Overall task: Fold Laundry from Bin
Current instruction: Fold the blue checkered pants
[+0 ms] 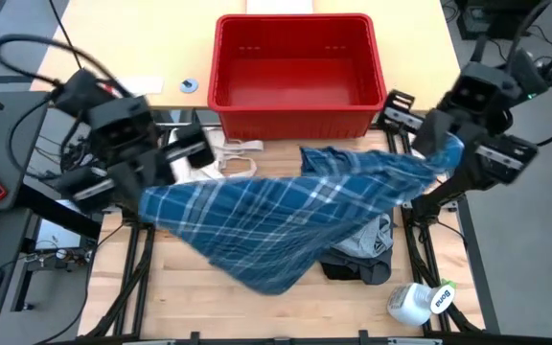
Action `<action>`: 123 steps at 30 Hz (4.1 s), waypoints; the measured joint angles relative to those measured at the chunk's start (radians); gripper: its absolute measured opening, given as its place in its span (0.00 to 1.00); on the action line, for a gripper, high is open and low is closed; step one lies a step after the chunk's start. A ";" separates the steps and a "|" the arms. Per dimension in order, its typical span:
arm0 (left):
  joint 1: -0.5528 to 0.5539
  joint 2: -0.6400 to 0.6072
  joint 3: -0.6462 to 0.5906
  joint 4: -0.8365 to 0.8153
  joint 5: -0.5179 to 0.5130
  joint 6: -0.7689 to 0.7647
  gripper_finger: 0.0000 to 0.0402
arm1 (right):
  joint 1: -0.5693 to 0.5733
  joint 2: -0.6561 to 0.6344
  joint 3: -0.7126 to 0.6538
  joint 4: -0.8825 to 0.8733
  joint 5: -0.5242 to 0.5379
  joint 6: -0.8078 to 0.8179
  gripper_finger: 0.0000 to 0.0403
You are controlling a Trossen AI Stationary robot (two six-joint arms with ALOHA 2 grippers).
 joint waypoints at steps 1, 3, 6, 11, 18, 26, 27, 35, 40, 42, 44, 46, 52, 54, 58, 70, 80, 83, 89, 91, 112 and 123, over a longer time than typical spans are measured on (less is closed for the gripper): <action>-0.018 0.000 0.000 0.024 -0.002 -0.011 0.01 | 0.013 0.004 0.000 0.021 -0.001 -0.001 0.02; -0.044 0.000 0.000 0.079 -0.007 -0.040 0.01 | 0.031 0.010 0.000 0.045 0.001 -0.002 0.02; -0.053 -0.002 0.000 0.126 -0.011 -0.043 0.01 | 0.039 0.012 0.000 0.039 0.024 -0.021 0.03; 0.030 -0.009 0.000 0.081 0.002 -0.014 0.01 | 0.028 0.002 0.000 0.007 0.075 -0.042 0.04; 0.247 0.001 0.001 -0.137 -0.009 0.068 0.01 | -0.041 -0.055 0.002 -0.402 0.324 -0.111 0.03; 0.508 0.017 0.001 -0.521 -0.240 0.429 0.01 | -0.102 -0.093 0.001 -0.868 0.766 -0.160 0.03; 0.536 0.026 0.001 -0.542 -0.248 0.440 0.01 | -0.104 -0.092 0.001 -0.900 0.799 -0.159 0.03; 0.627 0.183 0.000 -0.605 -0.250 0.423 0.01 | -0.108 -0.090 0.000 -1.082 1.077 -0.146 0.03; 0.660 0.244 0.000 -0.614 -0.250 0.511 0.01 | -0.123 -0.090 0.000 -1.139 1.080 -0.174 0.03; 0.683 0.250 0.000 -0.614 -0.250 0.533 0.01 | -0.131 -0.090 0.000 -1.157 1.109 -0.185 0.03; 0.706 0.251 0.000 -0.616 -0.250 0.541 0.01 | -0.140 -0.090 -0.001 -1.163 1.131 -0.203 0.03; 0.731 0.251 0.000 -0.629 -0.249 0.540 0.01 | -0.147 -0.091 -0.019 -1.154 1.129 -0.222 0.03; 0.781 0.252 0.000 -0.679 -0.250 0.529 0.01 | -0.168 -0.089 -0.138 -1.127 1.091 -0.250 0.03; 0.790 0.252 0.000 -0.701 -0.249 0.528 0.01 | -0.175 -0.088 -0.184 -1.105 1.072 -0.258 0.03; 0.797 0.252 0.000 -0.777 -0.265 0.553 0.01 | -0.192 -0.089 -0.274 -1.021 1.049 -0.273 0.03; 0.820 0.251 0.000 -1.122 -0.612 0.845 0.01 | -0.221 -0.088 -0.469 -0.874 1.090 -0.306 0.03; 0.857 0.222 0.000 -1.134 -0.597 0.900 0.01 | -0.153 -0.088 -0.604 -0.614 0.863 -0.324 0.03; 0.850 0.189 0.000 -1.125 -0.535 0.915 0.01 | -0.133 -0.089 -0.650 -0.541 0.841 -0.296 0.03; 0.844 0.128 0.001 -1.176 -0.438 0.893 0.01 | -0.090 -0.090 -0.716 -0.407 0.759 -0.296 0.03; 0.839 0.120 0.002 -1.225 -0.422 0.850 0.01 | -0.083 -0.090 -0.737 -0.395 0.717 -0.296 0.03; 0.644 -0.055 -0.001 -1.521 -0.435 0.699 0.01 | 0.037 0.176 -0.636 -0.345 0.559 -0.182 0.02; 0.445 -0.401 -0.541 -1.508 -0.499 0.534 0.01 | 0.092 0.299 -0.548 -0.348 0.550 -0.131 0.02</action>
